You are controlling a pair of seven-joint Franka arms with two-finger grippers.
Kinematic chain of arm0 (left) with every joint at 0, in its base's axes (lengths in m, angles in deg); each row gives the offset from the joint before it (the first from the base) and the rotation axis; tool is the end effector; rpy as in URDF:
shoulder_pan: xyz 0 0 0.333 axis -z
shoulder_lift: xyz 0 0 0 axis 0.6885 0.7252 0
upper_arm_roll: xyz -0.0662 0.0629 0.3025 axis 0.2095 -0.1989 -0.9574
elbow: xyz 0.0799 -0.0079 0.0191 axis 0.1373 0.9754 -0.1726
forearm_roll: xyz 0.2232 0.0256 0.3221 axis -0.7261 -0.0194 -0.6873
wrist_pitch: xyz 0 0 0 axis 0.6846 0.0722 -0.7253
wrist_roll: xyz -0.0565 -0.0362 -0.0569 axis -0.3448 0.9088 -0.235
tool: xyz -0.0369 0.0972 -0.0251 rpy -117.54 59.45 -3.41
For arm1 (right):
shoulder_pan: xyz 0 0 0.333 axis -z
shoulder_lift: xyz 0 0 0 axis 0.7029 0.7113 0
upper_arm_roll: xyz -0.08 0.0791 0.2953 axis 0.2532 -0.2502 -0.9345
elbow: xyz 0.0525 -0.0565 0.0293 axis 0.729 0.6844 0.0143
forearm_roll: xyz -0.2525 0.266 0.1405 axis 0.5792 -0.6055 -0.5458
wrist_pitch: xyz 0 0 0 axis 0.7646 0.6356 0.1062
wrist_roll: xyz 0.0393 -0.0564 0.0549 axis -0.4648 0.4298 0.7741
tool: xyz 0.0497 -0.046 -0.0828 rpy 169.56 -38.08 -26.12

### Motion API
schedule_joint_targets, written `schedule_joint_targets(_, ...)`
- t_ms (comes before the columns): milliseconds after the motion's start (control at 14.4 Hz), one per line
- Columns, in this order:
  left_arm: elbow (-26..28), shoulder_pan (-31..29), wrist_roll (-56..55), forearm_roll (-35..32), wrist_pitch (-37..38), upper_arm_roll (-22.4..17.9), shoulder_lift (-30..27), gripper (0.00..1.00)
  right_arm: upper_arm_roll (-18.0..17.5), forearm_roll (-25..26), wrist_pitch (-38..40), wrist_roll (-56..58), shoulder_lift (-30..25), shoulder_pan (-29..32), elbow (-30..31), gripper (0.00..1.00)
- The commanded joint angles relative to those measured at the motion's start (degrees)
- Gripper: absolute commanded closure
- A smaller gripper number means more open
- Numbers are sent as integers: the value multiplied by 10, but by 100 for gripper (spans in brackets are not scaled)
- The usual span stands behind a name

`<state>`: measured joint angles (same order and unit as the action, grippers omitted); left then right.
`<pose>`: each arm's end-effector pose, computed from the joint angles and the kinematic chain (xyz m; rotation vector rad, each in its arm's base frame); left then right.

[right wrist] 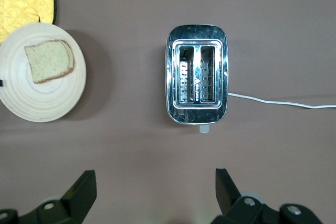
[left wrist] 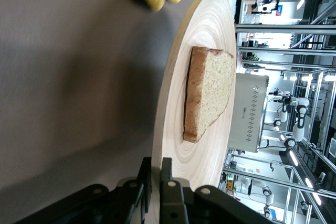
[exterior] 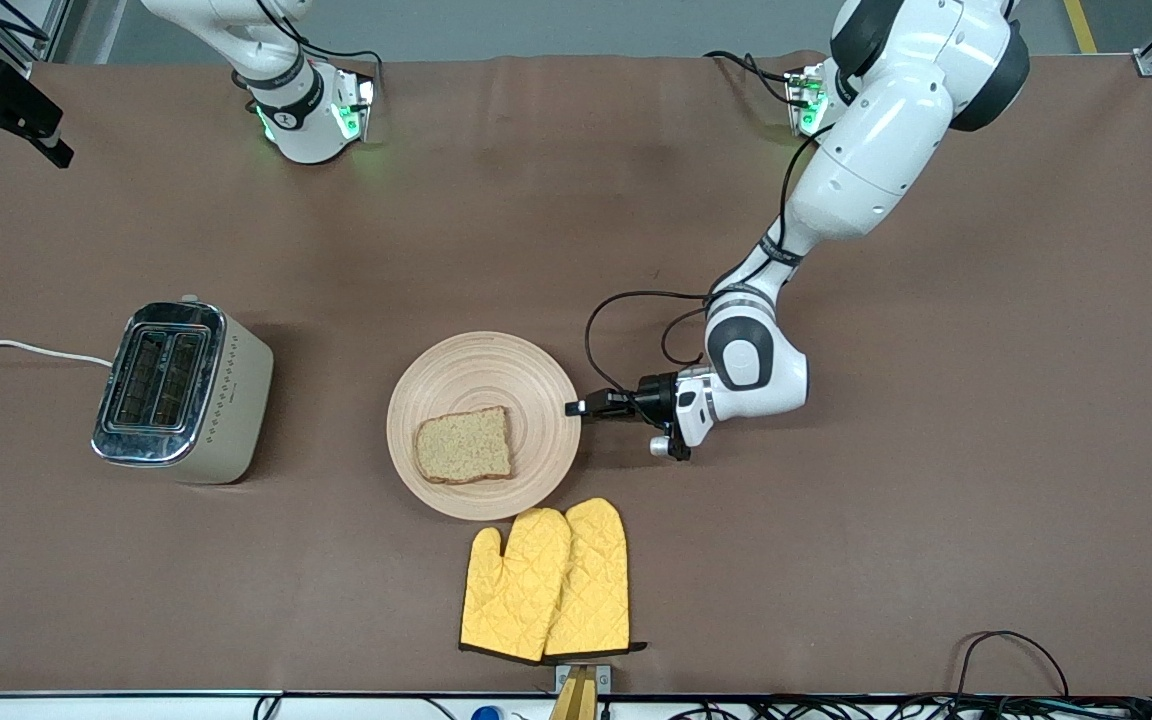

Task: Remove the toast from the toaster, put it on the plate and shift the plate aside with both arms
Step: 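Slide the plate with the left gripper away from the toaster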

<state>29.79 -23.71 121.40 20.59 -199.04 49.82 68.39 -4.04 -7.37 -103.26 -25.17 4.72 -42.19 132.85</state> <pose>0.5876 -0.3776 0.1302 1.9209 0.0864 -0.0145 0.4536 -0.0010 0.7039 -3.1264 0.0855 -0.1303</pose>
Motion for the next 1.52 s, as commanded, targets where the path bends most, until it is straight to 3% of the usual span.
schedule_joint_targets(0,38,-48,1,-40,9,4,-68,100,2,7,3,2,3,-6,-8,0)
schedule_joint_targets(208,75,-135,2,-137,53,6,-126,100,2,7,3,2,3,-6,-8,0)
schedule_joint_targets(416,84,-235,13,-177,173,9,-126,100,2,7,3,2,3,-9,-8,0)
schedule_joint_targets(970,71,-454,17,-387,250,8,-122,100,2,7,3,-4,3,-17,-7,0)
schedule_joint_targets(1248,46,-520,16,-441,269,6,-85,100,2,6,4,-4,3,-22,-7,0)
schedule_joint_targets(1455,46,-542,12,-445,269,-1,-73,100,2,7,4,-5,3,-24,-7,0)
